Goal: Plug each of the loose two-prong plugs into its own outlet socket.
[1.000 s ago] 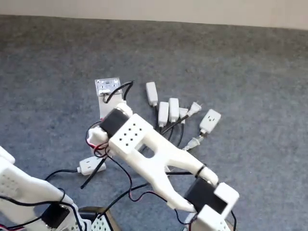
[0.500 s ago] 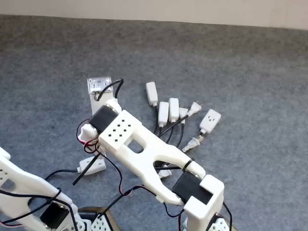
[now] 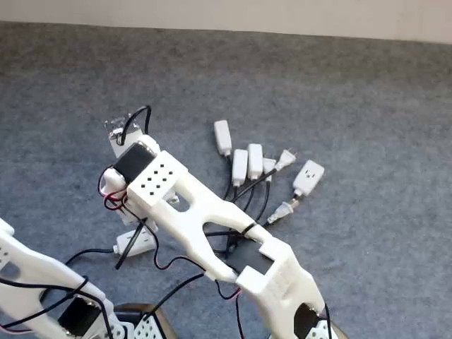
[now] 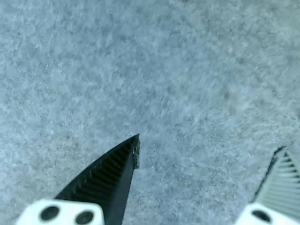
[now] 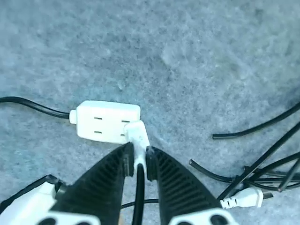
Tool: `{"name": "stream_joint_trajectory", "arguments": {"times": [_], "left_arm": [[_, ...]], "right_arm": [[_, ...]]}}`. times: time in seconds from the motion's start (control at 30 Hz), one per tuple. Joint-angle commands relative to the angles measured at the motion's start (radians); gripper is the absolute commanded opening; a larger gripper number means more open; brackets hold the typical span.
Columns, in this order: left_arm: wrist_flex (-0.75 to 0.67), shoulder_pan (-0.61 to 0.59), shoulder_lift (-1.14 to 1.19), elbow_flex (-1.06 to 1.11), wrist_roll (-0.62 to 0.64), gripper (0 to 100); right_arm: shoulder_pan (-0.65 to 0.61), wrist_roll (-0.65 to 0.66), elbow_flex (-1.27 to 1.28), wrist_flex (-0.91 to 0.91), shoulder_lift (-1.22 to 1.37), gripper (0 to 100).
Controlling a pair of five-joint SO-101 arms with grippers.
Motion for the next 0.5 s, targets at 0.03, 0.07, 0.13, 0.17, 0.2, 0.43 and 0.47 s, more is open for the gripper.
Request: {"name": "stream_joint_trajectory", "arguments": {"times": [0.03, 0.07, 0.13, 0.17, 0.2, 0.43, 0.47], "left_arm": [[0.031, -0.01, -0.012, -0.079, -0.009, 41], [0.041, -0.007, -0.012, -0.085, -0.009, 41], [0.06, -0.004, -0.012, -0.09, -0.009, 41], [0.069, -0.001, -0.012, -0.09, -0.009, 41], [0.075, 0.002, -0.012, -0.09, -0.009, 41], [0.106, -0.001, -0.016, -0.09, -0.009, 41], [0.106, -0.001, -0.016, -0.09, -0.009, 41]], "right_arm": [[0.008, 0.014, -0.068, 0.05, -0.068, 0.5], [0.01, -0.009, -0.067, 0.05, -0.077, 0.5], [0.016, -0.049, -0.064, 0.05, -0.077, 0.5], [0.022, -0.055, -0.064, 0.05, -0.073, 0.5], [0.028, -0.06, -0.064, 0.05, -0.065, 0.5], [0.027, -0.126, -0.064, 0.05, -0.013, 0.5], [0.022, -0.126, -0.064, 0.05, -0.012, 0.5]]}}
